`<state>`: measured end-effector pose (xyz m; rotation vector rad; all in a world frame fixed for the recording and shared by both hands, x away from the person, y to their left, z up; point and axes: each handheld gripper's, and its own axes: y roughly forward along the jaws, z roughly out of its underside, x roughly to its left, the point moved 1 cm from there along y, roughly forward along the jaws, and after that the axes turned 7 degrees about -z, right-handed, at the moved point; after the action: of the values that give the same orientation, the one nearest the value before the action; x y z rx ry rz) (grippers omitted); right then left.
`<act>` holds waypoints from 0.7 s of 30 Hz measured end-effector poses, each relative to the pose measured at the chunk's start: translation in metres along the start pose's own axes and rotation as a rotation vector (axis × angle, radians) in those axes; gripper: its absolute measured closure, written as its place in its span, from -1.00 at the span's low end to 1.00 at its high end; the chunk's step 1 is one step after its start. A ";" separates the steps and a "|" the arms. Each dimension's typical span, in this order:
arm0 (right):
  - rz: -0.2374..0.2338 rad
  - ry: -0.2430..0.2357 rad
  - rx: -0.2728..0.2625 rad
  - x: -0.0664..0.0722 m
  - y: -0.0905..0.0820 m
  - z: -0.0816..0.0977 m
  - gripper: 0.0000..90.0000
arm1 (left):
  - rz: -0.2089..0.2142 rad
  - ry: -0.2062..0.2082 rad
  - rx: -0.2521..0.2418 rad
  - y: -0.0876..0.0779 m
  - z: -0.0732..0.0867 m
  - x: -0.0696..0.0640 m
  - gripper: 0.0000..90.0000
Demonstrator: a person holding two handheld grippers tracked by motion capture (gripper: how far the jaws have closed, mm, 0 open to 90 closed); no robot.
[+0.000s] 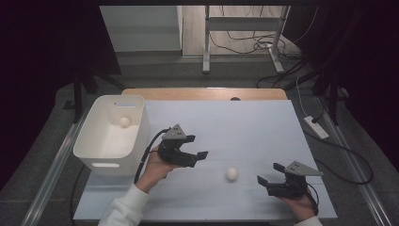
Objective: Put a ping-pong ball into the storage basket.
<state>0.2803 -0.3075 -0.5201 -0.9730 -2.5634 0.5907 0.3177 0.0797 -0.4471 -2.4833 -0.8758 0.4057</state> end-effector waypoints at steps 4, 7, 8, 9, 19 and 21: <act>0.001 -0.002 0.001 0.000 0.000 0.000 -0.73 | 0.007 0.005 0.009 0.003 0.001 -0.002 -0.54; 0.003 -0.001 0.000 0.000 0.000 0.000 -0.73 | 0.016 0.006 0.017 0.007 0.003 -0.003 -0.54; 0.003 -0.002 0.001 0.000 0.000 0.000 -0.73 | 0.020 0.007 0.019 0.008 0.003 -0.004 -0.54; 0.003 -0.002 0.001 0.000 0.000 0.000 -0.73 | 0.020 0.007 0.019 0.008 0.003 -0.004 -0.54; 0.004 0.000 0.002 0.000 0.000 0.000 -0.73 | 0.037 0.007 0.035 0.020 0.004 -0.009 -0.54; 0.004 -0.001 0.001 0.000 0.000 0.000 -0.73 | 0.038 0.005 0.043 0.022 0.005 -0.009 -0.54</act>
<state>0.2806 -0.3076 -0.5203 -0.9778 -2.5618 0.5939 0.3202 0.0603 -0.4617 -2.4642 -0.8108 0.4263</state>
